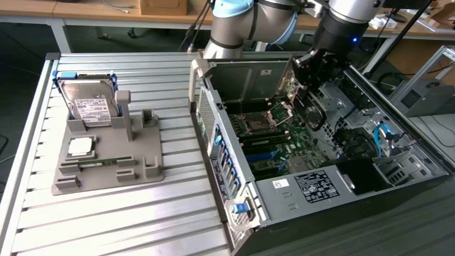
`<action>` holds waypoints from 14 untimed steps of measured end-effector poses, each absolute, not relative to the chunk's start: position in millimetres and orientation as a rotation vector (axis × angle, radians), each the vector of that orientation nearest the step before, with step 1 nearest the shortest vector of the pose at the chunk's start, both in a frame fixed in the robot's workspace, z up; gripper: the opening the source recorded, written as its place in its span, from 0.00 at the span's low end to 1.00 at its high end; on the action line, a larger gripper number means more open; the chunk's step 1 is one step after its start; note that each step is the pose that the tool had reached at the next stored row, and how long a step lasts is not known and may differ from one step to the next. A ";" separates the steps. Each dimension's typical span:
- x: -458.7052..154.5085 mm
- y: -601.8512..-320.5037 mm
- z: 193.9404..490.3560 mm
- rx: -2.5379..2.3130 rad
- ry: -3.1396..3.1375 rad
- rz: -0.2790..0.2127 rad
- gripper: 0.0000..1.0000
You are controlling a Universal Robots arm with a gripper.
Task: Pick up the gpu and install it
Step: 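Insert the gpu into the slot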
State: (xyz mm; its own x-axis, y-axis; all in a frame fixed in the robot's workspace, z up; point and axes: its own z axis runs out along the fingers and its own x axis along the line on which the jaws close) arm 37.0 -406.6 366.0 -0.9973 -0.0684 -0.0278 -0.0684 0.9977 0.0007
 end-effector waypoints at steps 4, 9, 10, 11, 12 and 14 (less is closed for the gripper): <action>37.0 -406.6 366.0 -0.218 3.106 0.004 0.27; 37.0 -406.6 366.0 -0.352 3.094 0.006 0.27; 37.0 -406.6 366.0 -0.375 3.092 0.006 0.27; 37.0 -406.6 366.0 -0.399 3.089 0.007 0.27; 37.0 -406.6 366.0 -0.433 3.084 0.007 0.27; 37.0 -406.6 366.0 -0.499 3.074 0.008 0.27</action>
